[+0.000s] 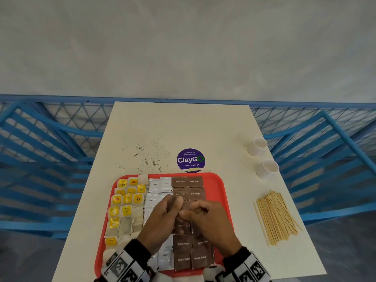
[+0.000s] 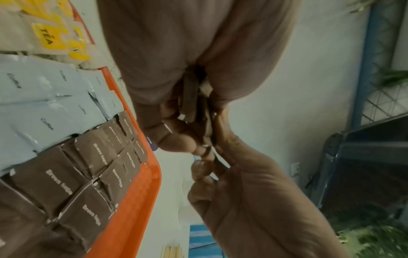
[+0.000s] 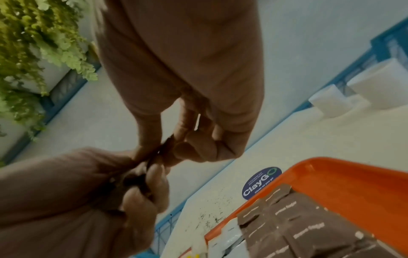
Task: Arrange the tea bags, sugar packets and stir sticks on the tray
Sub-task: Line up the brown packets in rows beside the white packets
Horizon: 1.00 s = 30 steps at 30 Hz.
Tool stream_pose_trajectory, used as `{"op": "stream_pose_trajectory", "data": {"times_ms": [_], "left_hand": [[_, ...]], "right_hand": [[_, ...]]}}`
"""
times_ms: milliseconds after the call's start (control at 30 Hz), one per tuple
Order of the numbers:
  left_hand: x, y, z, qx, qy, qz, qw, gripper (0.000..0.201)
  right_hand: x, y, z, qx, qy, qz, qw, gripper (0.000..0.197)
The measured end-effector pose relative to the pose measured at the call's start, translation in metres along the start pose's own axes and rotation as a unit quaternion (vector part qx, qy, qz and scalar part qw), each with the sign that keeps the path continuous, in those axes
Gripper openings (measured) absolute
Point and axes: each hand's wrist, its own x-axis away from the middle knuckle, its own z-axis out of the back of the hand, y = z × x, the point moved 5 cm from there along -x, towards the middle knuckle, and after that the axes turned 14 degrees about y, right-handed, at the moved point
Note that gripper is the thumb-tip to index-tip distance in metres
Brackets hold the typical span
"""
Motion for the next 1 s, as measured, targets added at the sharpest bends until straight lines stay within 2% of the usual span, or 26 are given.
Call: {"op": "stream_pose_trajectory", "data": {"times_ms": [100,167,267,333,467,533,667,767,833,900,1000], "left_hand": [[0.001,0.003,0.001,0.021,-0.020,0.007,1.000,0.033],[0.001,0.007,0.008,0.036,-0.016,-0.004,0.999,0.026],[-0.001,0.012,0.015,0.039,-0.014,-0.020,0.999,0.028],[-0.002,0.013,0.015,0.058,-0.010,-0.006,0.998,0.028],[-0.006,0.014,0.015,0.075,0.003,0.021,0.997,0.029],[-0.007,0.014,0.013,0.071,-0.002,0.009,0.997,0.030],[-0.007,0.017,0.013,0.080,0.000,-0.008,0.997,0.024],[-0.008,0.016,0.013,0.091,-0.001,-0.006,0.996,0.023],[-0.008,0.015,0.012,0.076,0.003,-0.024,0.997,0.029],[-0.007,0.015,0.012,0.045,0.022,-0.058,0.997,0.036],[-0.008,0.013,0.016,0.014,0.054,-0.082,0.995,0.036]], "right_hand": [[-0.004,0.001,0.006,-0.015,0.027,-0.003,1.000,0.013],[-0.006,-0.001,0.010,-0.021,0.016,0.006,1.000,0.017],[-0.004,-0.007,0.014,-0.052,0.002,0.019,0.998,0.027],[-0.004,-0.007,0.014,-0.060,-0.001,0.017,0.998,0.031],[0.000,-0.005,0.005,-0.055,-0.032,-0.003,0.998,0.020],[0.001,-0.007,0.002,-0.049,-0.019,0.004,0.999,0.019],[-0.004,-0.005,0.016,-0.101,0.068,-0.013,0.992,0.035],[0.002,-0.002,0.017,-0.113,0.020,-0.041,0.993,0.024],[0.006,0.000,0.013,-0.115,-0.003,-0.052,0.992,0.017],[0.005,0.003,0.014,-0.098,0.024,-0.042,0.994,0.017],[0.004,0.008,0.019,-0.083,0.054,-0.040,0.994,0.030]]}}
